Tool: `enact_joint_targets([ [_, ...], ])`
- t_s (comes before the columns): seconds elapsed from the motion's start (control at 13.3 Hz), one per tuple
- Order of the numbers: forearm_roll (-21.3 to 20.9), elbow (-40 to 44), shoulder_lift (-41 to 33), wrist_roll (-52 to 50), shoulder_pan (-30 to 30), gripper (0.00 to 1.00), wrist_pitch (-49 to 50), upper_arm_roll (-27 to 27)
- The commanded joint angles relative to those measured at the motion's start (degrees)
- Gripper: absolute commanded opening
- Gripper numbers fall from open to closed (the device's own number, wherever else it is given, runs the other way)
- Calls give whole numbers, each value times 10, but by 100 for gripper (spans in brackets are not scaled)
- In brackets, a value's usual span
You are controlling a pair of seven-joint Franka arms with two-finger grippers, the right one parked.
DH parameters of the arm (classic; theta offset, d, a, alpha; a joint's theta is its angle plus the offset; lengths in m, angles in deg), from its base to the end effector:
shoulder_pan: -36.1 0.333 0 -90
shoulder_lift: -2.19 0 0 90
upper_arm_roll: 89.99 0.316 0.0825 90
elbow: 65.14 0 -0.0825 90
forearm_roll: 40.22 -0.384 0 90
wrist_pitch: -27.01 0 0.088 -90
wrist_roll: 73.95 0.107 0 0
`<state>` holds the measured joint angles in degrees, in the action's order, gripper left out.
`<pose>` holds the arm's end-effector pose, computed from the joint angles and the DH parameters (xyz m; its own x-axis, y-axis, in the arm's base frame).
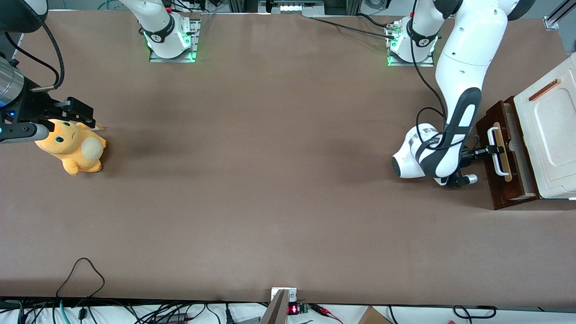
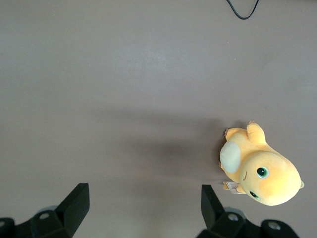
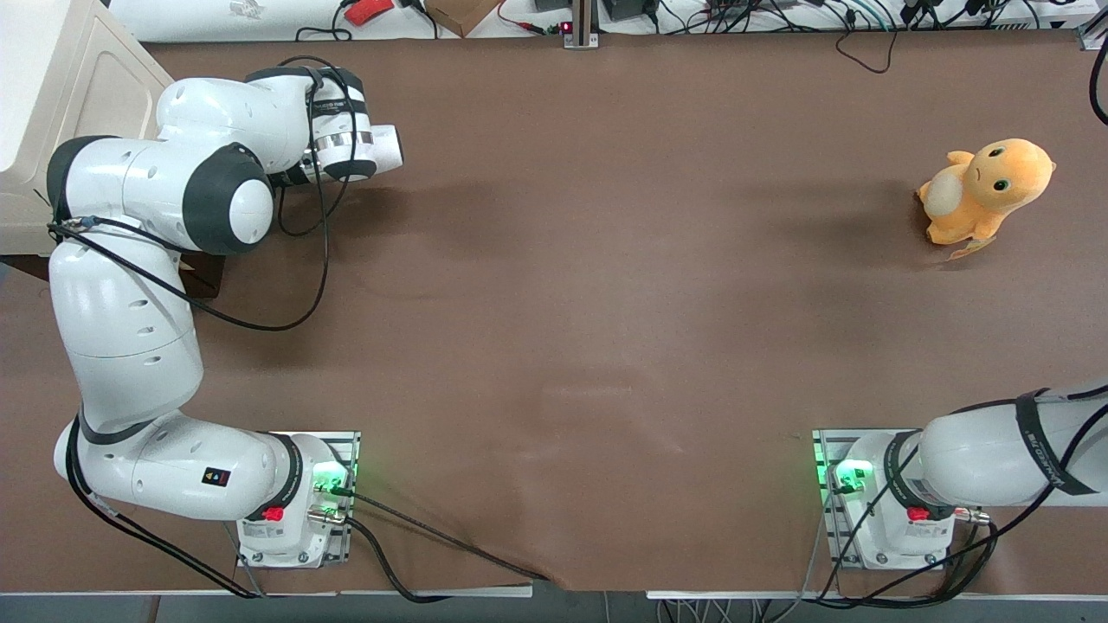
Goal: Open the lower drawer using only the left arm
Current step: 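Pull the handle with the left gripper, sliding the drawer out of the cabinet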
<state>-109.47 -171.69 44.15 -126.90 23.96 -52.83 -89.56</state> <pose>0.5543 0.0004 0.1489 0.9731 0.1875 -0.1336 -0.1260 -0.0521 -0.9907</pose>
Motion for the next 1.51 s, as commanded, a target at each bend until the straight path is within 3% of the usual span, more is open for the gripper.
enact_joint_targets([
  [0.0,35,5,3,-4,-23,18,22,-1],
  [1.43,106,29,8,-8,-79,18,50,-1],
])
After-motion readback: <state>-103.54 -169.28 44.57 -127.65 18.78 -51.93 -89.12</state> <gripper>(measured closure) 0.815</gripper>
